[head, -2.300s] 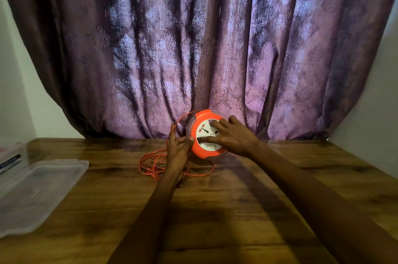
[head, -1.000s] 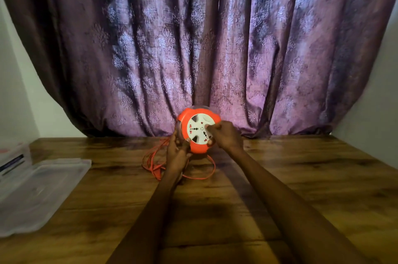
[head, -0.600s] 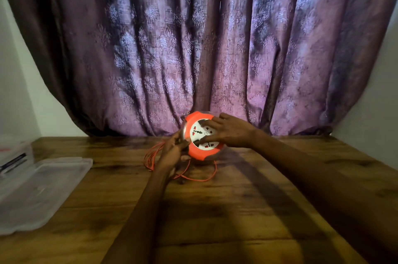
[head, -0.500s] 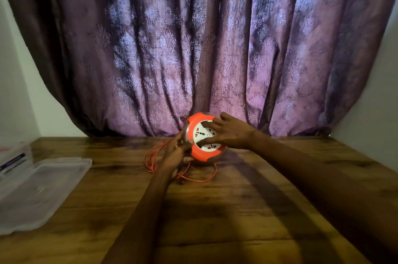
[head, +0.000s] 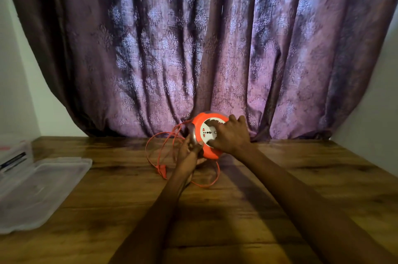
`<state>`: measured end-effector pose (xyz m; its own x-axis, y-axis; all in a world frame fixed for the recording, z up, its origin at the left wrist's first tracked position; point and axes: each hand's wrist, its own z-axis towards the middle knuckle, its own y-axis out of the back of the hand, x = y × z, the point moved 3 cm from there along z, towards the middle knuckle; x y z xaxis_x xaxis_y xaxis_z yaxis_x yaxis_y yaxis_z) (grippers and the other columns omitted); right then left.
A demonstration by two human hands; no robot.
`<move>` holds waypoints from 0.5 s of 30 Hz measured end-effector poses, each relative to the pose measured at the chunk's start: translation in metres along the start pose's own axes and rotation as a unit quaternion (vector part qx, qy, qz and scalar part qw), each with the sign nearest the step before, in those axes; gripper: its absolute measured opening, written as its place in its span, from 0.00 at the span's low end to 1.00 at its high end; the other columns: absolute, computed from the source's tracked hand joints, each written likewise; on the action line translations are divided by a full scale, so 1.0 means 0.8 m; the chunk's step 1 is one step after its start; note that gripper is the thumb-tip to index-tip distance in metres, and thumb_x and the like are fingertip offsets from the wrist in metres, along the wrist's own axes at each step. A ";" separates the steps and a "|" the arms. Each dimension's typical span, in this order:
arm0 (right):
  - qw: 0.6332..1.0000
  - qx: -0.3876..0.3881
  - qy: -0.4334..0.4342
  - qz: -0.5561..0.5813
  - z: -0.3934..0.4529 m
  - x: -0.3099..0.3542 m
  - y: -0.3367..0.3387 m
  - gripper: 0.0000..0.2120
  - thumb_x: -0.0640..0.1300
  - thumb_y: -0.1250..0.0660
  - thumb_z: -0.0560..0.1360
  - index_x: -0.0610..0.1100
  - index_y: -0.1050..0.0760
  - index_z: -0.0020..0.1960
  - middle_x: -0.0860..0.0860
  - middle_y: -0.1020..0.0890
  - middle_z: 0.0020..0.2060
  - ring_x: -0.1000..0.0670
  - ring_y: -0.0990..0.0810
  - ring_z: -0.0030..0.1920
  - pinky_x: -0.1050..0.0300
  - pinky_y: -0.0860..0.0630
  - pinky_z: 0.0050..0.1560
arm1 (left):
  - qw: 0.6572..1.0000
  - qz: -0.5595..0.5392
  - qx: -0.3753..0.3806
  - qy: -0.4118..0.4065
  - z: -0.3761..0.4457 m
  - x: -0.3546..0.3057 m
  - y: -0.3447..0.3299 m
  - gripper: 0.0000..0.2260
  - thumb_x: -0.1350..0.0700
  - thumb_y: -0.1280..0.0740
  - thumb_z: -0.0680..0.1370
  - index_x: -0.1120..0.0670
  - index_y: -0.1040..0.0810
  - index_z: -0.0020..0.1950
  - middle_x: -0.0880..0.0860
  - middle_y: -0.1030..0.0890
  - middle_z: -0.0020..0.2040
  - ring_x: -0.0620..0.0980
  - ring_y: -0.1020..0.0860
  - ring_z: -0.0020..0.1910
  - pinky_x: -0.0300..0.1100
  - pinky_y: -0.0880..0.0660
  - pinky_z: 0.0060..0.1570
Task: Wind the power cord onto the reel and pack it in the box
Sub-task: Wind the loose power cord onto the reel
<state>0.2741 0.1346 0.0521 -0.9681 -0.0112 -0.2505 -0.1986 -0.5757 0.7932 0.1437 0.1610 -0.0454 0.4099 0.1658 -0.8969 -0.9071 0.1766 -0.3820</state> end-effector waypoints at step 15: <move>0.906 0.000 -0.235 0.351 -0.002 -0.011 -0.018 0.24 0.69 0.35 0.72 0.52 0.23 0.57 0.46 0.15 0.53 0.41 0.19 0.58 0.49 0.24 0.56 | 0.998 0.007 -0.027 -0.052 0.002 -0.005 0.007 0.25 0.66 0.35 0.80 0.52 0.33 0.76 0.62 0.26 0.51 0.40 0.25 0.34 0.33 0.27 0.25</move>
<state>0.2858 0.1418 0.0423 -0.8141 -0.0253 0.5801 0.4914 -0.5623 0.6651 0.1370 0.1633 -0.0440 0.4016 0.2676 -0.8759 -0.9158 0.1210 -0.3829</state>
